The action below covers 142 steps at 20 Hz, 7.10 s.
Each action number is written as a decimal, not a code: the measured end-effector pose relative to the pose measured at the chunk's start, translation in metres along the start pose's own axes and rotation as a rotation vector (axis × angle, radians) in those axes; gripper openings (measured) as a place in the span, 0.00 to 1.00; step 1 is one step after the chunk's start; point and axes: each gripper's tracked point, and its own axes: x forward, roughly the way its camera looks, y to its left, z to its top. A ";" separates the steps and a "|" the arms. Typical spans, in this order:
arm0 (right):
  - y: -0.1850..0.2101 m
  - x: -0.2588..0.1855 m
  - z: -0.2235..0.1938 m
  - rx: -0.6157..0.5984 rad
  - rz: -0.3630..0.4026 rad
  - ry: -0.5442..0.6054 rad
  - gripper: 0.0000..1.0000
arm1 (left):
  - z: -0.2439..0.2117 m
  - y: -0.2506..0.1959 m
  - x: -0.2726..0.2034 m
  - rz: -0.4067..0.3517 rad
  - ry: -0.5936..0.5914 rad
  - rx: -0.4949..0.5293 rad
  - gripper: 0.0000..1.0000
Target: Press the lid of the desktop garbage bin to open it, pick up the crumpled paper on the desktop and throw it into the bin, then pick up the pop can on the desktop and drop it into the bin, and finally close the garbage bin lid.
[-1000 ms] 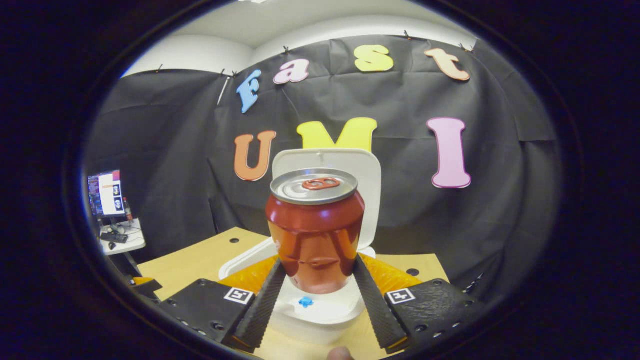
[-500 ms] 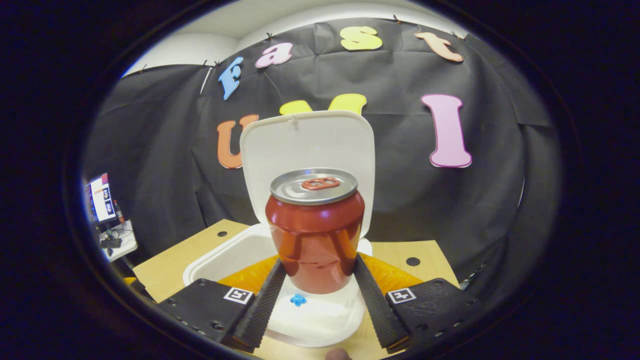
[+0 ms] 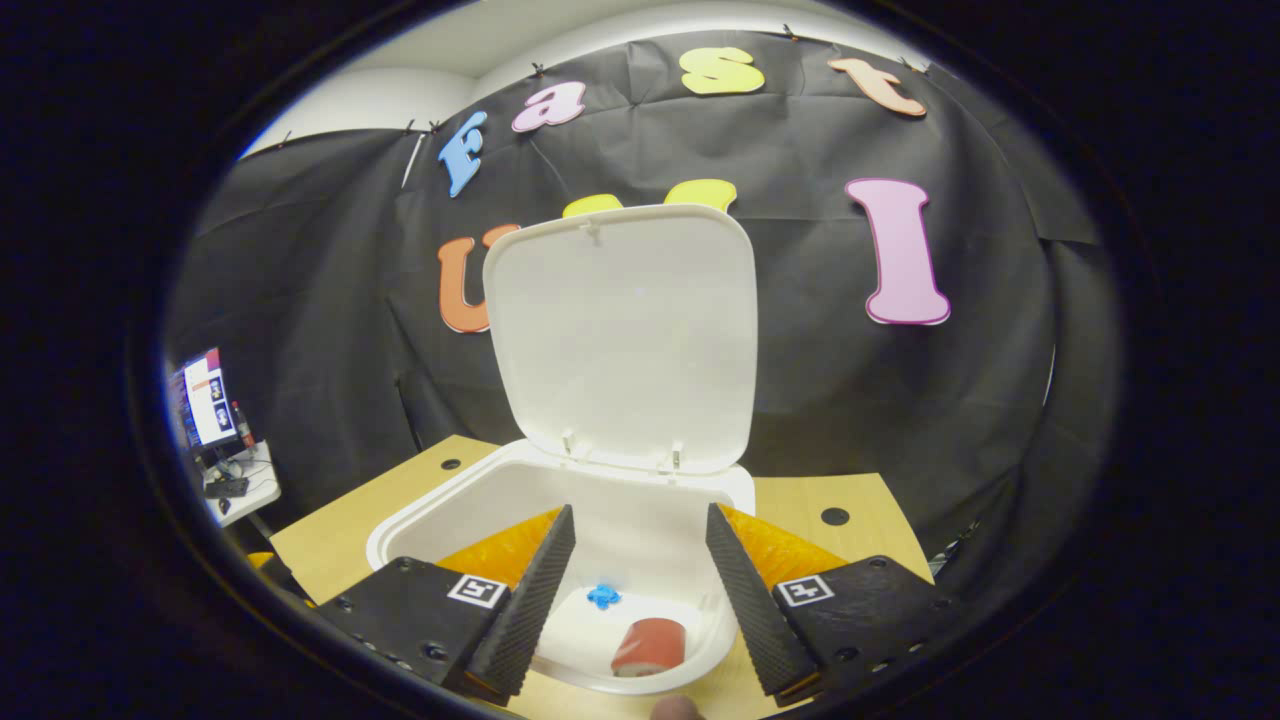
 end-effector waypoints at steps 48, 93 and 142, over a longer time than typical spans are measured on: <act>0.030 0.038 0.196 0.003 -0.117 -0.176 0.91 | 0.008 0.016 -0.008 -0.014 0.001 -0.036 0.99; 0.045 -0.011 -0.028 -0.049 -0.004 -0.154 0.67 | -0.010 0.018 0.001 -0.012 0.039 -0.076 0.99; 0.037 -0.187 -0.096 -0.056 -0.165 -0.396 0.95 | 0.002 -0.009 -0.007 -0.043 0.001 -0.008 0.99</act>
